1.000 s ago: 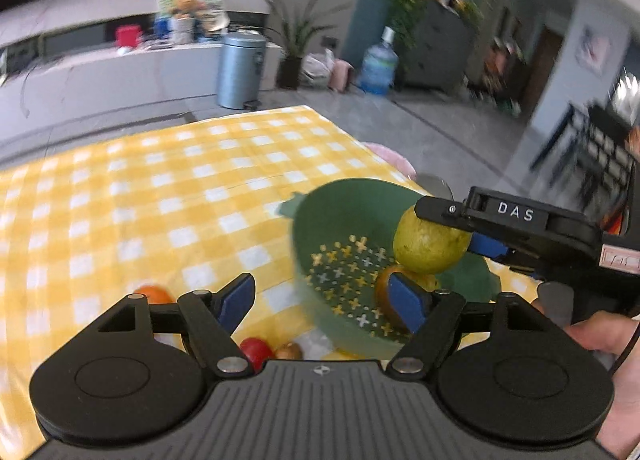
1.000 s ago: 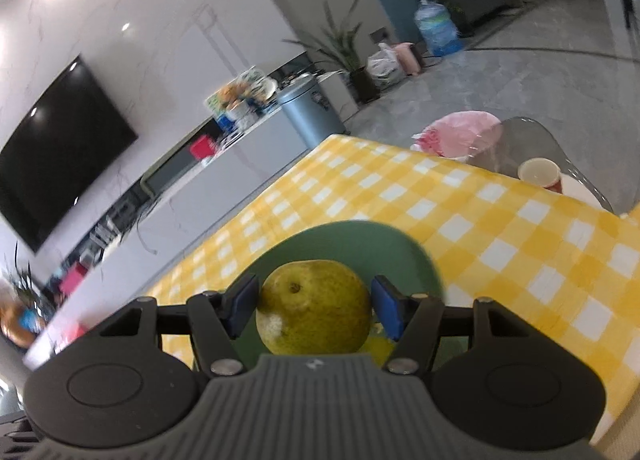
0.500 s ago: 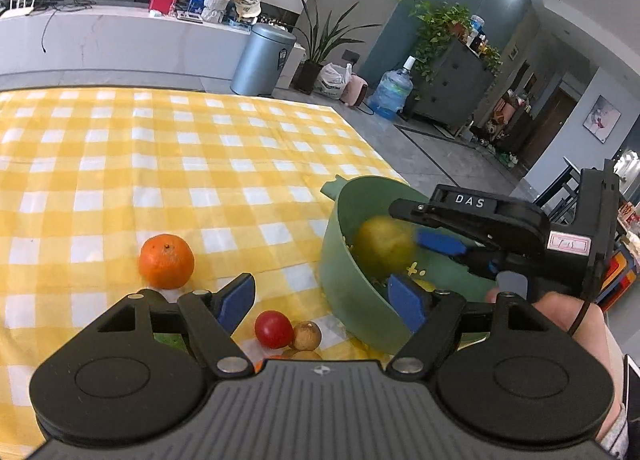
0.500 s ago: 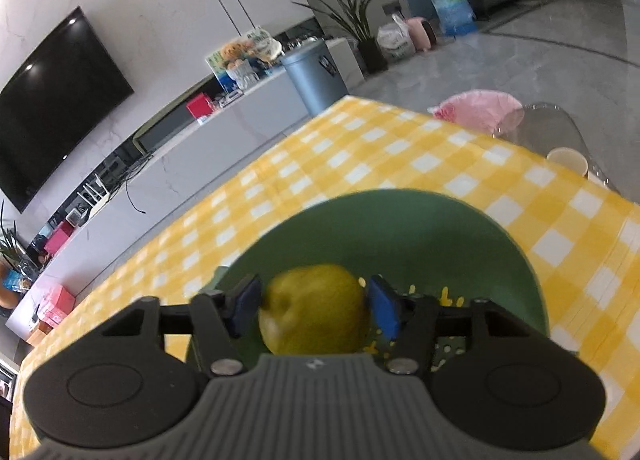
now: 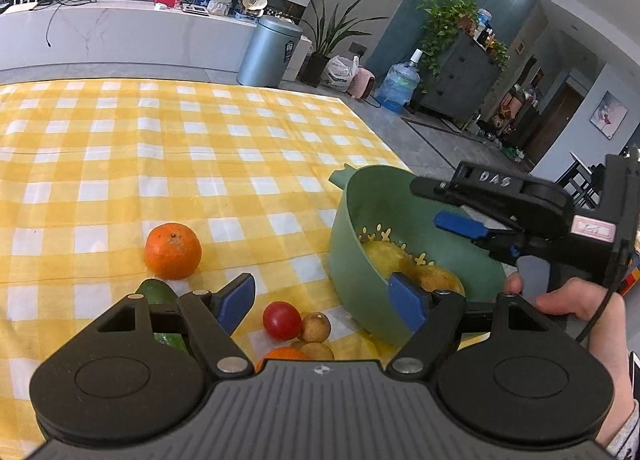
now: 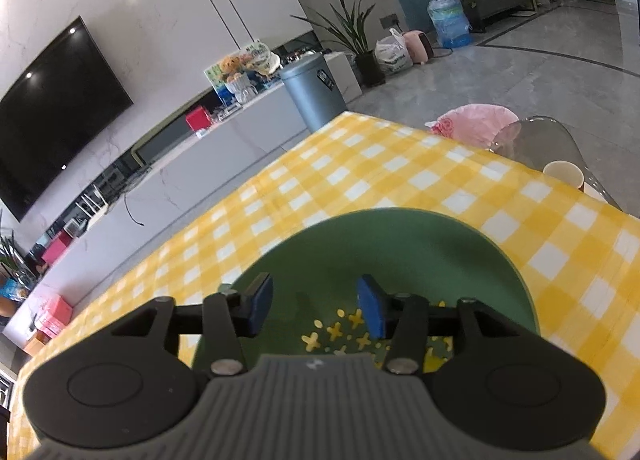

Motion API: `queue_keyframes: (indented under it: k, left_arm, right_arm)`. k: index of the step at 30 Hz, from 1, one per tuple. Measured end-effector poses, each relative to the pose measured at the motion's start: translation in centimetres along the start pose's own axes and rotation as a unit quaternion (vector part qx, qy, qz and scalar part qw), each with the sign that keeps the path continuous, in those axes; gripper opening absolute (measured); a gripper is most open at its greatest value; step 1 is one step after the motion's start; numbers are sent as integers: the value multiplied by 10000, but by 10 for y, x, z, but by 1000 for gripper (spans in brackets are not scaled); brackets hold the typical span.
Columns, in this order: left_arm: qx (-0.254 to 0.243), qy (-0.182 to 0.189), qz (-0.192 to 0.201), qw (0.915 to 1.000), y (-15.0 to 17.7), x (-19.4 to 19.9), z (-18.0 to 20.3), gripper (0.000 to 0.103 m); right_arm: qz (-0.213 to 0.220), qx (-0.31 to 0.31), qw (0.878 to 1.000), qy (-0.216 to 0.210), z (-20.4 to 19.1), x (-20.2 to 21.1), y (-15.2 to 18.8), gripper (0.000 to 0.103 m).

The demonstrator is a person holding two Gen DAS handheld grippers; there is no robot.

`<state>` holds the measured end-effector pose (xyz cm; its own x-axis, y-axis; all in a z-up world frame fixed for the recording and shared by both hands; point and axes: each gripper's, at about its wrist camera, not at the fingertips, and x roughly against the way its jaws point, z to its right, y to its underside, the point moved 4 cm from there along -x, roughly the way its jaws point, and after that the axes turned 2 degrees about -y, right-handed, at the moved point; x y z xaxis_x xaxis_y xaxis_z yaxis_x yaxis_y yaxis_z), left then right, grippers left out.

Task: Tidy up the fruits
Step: 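Open both tools to drop the pears into the colander, then move both tools back to the fruit and approach the oranges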

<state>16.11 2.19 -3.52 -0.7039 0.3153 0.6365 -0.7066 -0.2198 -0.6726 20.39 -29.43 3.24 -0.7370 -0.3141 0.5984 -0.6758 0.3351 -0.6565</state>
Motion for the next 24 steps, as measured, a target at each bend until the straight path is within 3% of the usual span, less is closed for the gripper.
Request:
queue_keyframes:
  k: [2,4,6,10,19,24]
  left_arm:
    - [-4,-1,5,10000,0,0,1,89]
    - [14,3,-3,10000,0,0,1,89]
    - [66,-36,-47,10000,1,0,0,89]
    - [124,-445,-98,9989,1,6,1,86]
    - [95,-873,-54,9961,1,36,2,86]
    - [140,-1228,-5,9923,1,63,-4,86]
  right_arm:
    - [81,-1,9999,-79,-1,4,-1,53]
    - [150,-19,9998,-139,-2,8,-2,62]
    - [178,-19,9997,-191,-4,10,-3,62]
    - [108,69,9995,-292,-9,12,-1,64]
    - [16,402,9980,-489,-28,23,11,76]
    - [-1,448,9957,-813,-45,42,21,76]
